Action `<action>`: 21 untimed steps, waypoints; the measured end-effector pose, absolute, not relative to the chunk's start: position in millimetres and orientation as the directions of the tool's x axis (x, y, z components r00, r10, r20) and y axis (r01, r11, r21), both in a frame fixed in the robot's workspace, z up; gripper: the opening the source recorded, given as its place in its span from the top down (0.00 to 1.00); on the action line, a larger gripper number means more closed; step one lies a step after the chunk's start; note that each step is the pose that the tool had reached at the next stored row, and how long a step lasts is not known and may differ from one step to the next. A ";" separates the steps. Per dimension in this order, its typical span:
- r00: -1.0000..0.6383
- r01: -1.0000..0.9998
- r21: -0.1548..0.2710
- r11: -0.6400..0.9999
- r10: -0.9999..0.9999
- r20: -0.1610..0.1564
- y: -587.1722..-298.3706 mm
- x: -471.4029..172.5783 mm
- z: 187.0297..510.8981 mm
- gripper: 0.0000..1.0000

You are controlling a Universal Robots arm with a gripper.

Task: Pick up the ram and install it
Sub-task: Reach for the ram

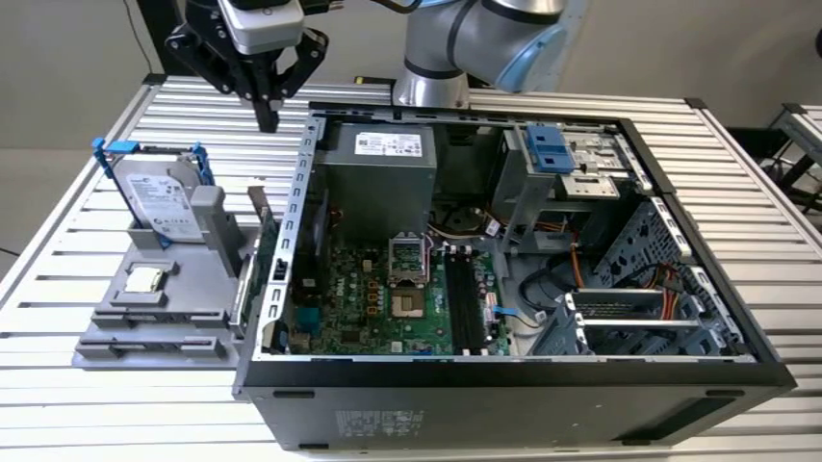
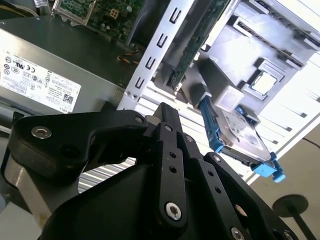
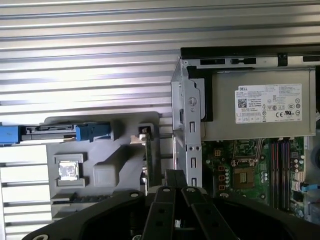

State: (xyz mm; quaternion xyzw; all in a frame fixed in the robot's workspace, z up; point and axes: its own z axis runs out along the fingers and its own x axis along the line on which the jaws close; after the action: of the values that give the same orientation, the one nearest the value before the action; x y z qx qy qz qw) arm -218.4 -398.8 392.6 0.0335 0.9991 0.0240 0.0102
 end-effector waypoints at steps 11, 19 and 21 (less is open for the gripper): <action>-0.998 0.066 0.049 0.997 0.067 -0.019 -398.8 -235.1 392.6 1.00; -0.998 0.066 0.049 0.997 0.067 -0.019 -398.8 -247.3 392.6 1.00; -0.998 0.066 0.049 0.997 0.067 -0.019 -398.8 -251.1 392.6 1.00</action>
State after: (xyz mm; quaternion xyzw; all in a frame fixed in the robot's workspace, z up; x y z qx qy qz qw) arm -251.1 -398.8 392.6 0.0335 0.9991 0.0241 0.0102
